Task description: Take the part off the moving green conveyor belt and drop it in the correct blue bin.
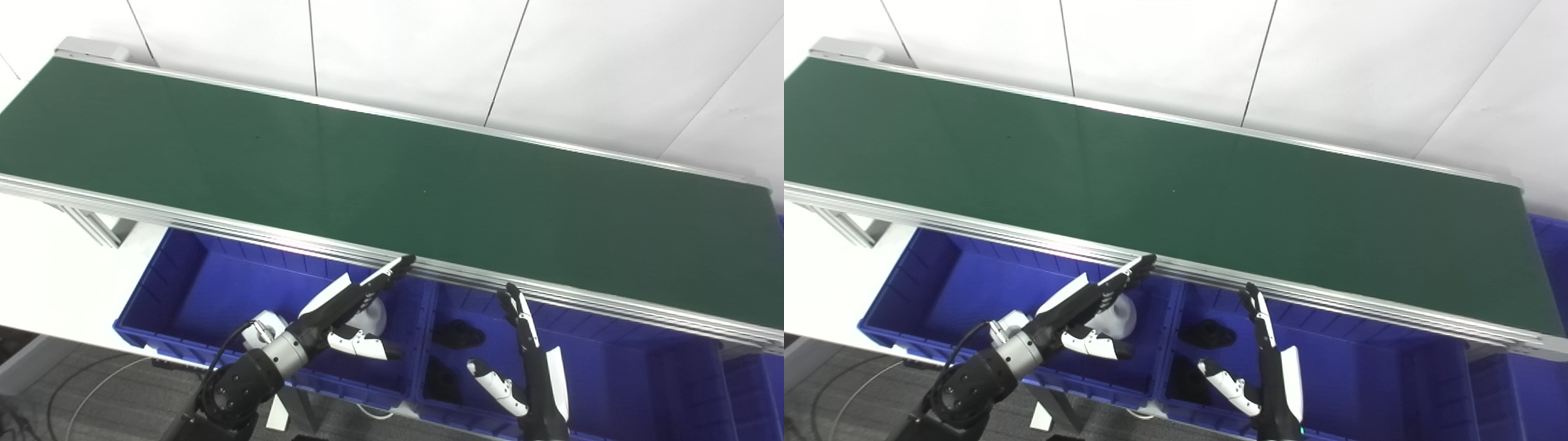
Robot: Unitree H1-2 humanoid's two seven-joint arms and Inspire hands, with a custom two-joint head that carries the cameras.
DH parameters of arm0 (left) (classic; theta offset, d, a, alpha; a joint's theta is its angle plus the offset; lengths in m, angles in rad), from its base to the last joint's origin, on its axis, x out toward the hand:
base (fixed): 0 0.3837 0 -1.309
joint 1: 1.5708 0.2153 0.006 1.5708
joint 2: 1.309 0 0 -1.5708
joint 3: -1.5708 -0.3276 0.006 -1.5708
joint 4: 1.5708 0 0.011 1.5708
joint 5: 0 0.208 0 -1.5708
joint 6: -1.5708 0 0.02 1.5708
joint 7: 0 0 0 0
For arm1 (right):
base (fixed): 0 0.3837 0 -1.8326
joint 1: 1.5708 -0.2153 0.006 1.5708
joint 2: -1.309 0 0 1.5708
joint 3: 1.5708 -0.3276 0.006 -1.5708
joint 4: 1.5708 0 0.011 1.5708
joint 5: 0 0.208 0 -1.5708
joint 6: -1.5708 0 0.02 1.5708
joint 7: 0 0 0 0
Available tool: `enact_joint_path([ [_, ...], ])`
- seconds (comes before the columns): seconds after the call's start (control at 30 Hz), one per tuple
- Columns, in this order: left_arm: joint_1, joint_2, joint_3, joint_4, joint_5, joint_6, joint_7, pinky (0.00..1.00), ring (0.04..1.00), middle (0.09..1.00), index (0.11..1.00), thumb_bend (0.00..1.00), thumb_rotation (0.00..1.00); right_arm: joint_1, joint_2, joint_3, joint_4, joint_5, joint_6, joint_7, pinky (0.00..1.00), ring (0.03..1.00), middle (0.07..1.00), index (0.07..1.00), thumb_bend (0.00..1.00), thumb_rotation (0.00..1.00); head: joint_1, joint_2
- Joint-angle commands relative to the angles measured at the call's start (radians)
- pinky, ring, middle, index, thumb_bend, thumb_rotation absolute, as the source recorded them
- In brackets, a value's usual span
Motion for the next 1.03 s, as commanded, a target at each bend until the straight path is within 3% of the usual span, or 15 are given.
enact_joint_path([
  [0.0,-0.016,0.007,0.012,-0.003,-0.029,-0.048,-0.003,1.0,1.0,1.0,1.0,0.96,0.5,0.004,0.022,-0.016,-0.014,-0.009,-0.017,0.031,0.93,0.942,0.944,0.997,0.85,0.74,-0.026,-0.003],
  [0.27,-0.022,0.023,0.023,0.02,-0.061,-0.07,-0.018,0.99,1.0,1.0,1.0,0.93,0.45,0.009,0.082,-0.063,-0.007,-0.061,-0.012,0.053,0.95,0.962,0.967,1.0,0.86,0.75,-0.022,-0.016],
  [0.47,-0.025,0.022,0.024,0.04,-0.037,-0.079,-0.008,0.98,1.0,1.0,1.0,0.93,0.46,0.014,0.093,-0.084,0.006,-0.072,-0.031,0.052,0.91,0.948,0.969,1.0,0.83,0.75,-0.01,-0.03],
  [0.73,-0.032,0.033,0.048,0.061,-0.042,-0.096,-0.008,0.99,1.0,1.0,1.0,0.92,0.45,-0.002,0.121,-0.086,0.034,-0.09,-0.033,0.04,0.9,0.945,0.968,1.0,0.83,0.75,-0.065,-0.04],
  [0.87,-0.037,0.047,0.061,0.071,-0.072,-0.113,-0.031,1.0,1.0,1.0,1.0,0.94,0.45,-0.023,0.133,-0.058,0.064,-0.102,-0.034,-0.031,0.83,0.905,0.957,0.99,0.81,0.75,-0.138,-0.043],
  [1.0,-0.041,0.06,0.062,0.074,-0.074,-0.126,-0.037,1.0,1.0,1.0,1.0,0.95,0.48,-0.033,0.138,-0.037,0.082,-0.102,-0.034,-0.077,0.85,0.91,0.955,0.991,0.8,0.75,-0.155,-0.048],
])
